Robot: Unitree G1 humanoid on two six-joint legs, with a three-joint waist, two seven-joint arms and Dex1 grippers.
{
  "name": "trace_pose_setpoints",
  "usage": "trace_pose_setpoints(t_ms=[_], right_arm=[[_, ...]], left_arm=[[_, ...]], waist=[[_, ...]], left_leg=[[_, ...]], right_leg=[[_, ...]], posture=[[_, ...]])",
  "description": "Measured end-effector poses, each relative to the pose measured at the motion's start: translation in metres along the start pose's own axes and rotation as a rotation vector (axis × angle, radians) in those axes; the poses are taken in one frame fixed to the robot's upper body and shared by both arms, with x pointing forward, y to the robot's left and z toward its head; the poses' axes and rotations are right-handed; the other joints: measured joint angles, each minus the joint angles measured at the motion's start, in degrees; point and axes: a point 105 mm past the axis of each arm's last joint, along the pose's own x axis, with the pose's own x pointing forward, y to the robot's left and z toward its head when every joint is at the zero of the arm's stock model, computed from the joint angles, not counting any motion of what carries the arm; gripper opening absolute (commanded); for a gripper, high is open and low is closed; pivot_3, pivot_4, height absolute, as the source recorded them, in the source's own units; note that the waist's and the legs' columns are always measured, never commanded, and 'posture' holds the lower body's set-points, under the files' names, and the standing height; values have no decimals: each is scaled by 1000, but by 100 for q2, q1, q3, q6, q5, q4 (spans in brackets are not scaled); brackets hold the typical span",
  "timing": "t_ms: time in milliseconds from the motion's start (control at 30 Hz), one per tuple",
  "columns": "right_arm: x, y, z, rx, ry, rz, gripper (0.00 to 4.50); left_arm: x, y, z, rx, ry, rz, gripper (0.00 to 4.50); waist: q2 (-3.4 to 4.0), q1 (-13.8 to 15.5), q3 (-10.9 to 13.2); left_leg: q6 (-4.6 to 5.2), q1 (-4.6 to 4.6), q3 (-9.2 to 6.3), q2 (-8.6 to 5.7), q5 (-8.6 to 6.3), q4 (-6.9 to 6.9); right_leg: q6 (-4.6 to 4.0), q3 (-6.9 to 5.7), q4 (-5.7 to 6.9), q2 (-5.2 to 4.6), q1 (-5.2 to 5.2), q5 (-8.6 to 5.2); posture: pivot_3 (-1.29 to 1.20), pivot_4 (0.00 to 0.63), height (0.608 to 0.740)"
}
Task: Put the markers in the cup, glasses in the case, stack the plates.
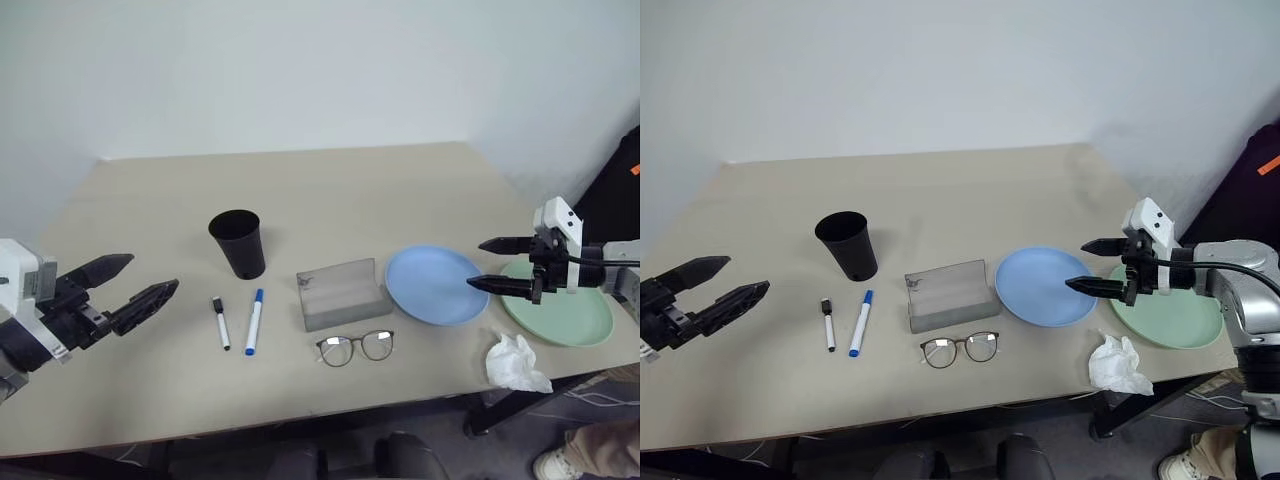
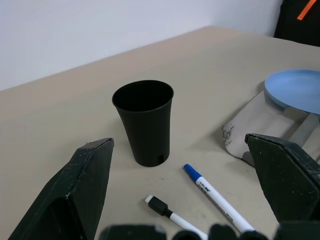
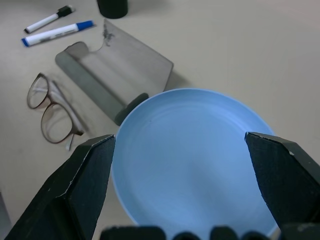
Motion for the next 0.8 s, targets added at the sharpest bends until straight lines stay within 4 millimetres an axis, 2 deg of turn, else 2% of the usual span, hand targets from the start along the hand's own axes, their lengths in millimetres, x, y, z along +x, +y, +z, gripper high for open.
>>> trace_pose_setpoints(t_ms=[333,800], right_arm=[[1,5,-2,21,-7,0,4500],[-15,-6,-1,-11,18,-62,4500]], left_arm=[[3,0,4,14,5,-18,4481],[13,5,-10,1,14,-48,4481]], waist=[[0,-2,0],[-1,-2,0]], left_leg=[[0,2,4,2,0,1],[0,0,5,3,0,-1]], right_leg=[[0,-2,0,0,0,0],[0,-1,-2,-1,-2,0]], posture=[[0,0,738],[0,0,738]])
